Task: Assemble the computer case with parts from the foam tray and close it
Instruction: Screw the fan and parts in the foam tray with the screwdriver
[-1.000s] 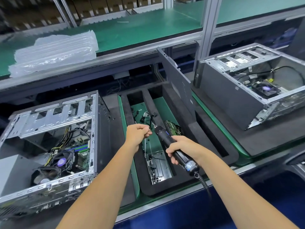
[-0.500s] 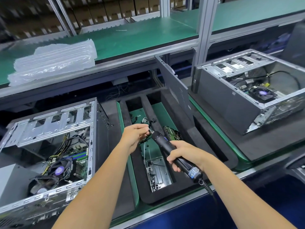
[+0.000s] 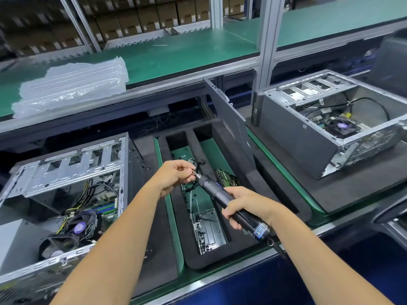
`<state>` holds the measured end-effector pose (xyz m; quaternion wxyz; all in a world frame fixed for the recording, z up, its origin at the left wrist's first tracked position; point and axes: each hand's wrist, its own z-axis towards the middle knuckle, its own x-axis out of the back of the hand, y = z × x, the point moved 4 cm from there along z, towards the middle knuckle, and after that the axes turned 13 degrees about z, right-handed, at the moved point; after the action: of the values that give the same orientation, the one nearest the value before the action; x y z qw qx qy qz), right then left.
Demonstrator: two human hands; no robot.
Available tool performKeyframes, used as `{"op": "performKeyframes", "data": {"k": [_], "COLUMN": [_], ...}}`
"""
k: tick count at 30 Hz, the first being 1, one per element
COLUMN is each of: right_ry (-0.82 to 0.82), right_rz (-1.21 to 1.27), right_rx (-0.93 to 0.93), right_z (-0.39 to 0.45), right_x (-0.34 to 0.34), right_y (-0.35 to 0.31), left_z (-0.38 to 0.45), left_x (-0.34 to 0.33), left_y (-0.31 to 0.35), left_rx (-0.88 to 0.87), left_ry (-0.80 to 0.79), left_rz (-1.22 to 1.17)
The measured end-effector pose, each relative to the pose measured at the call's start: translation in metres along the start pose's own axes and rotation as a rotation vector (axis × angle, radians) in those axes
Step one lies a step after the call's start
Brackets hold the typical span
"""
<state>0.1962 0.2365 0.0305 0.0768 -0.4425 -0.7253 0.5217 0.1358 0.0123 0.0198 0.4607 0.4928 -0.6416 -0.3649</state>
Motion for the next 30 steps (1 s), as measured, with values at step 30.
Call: {"op": "performKeyframes", "data": {"k": [30], "right_ry": [0.034], "right_rz": [-0.022], "right_rx": [0.206], "right_z": [0.055], "right_x": [-0.283], "right_y": [0.012], "left_z": [-0.174], "left_x": [0.201], "left_y": [-0.016], "left_rx": [-0.029], "left_ry": [0.113], "left_rz": [-0.277]}}
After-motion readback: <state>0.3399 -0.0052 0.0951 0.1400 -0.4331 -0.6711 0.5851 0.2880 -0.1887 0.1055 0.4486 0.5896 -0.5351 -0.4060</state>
